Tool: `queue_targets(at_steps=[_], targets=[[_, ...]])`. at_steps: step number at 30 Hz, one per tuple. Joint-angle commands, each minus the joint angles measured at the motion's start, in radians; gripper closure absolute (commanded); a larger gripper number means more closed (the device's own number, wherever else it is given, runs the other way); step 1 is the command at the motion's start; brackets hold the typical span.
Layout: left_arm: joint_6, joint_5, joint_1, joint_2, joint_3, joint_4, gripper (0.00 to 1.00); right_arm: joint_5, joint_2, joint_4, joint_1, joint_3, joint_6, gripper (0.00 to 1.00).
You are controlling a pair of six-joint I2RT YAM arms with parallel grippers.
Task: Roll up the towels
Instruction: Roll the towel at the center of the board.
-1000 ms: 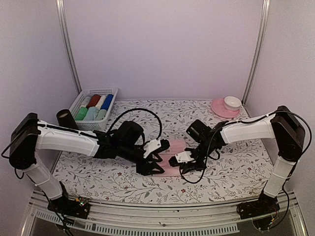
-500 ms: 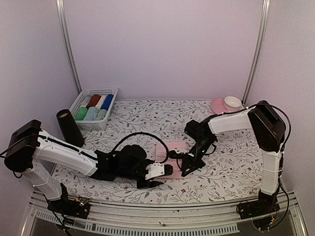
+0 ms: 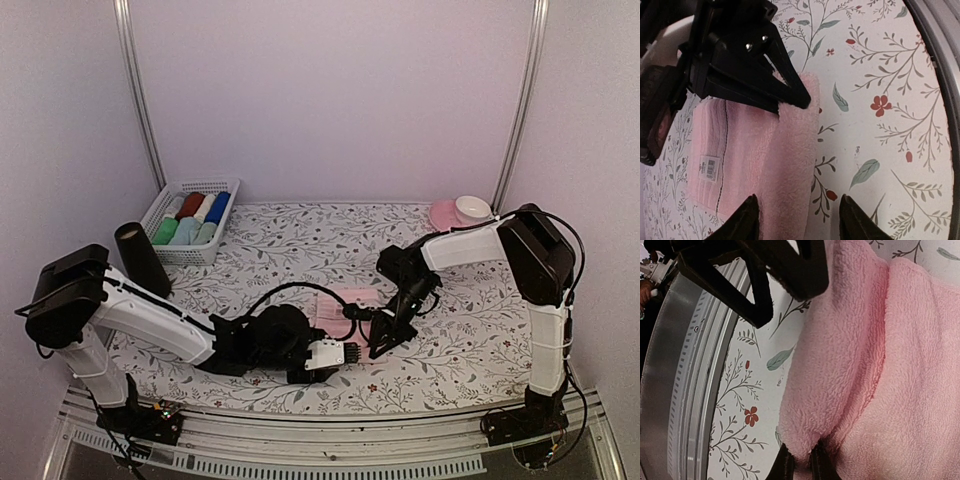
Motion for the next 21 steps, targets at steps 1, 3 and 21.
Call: queue_targets(at_steps=[1,3,21], targets=[[0.041,-0.012,-0.026,0.009,0.003,0.065,0.46,0.027,0.036,-0.038,-0.005,0.006,0.007,0.95],[0.042,-0.020,-0.027,0.028,0.019,0.045,0.46,0.029,0.036,-0.037,-0.005,0.006,0.007,0.95],[0.029,-0.174,-0.014,0.154,0.070,0.012,0.66,0.034,0.037,-0.042,-0.005,0.006,0.003,0.95]])
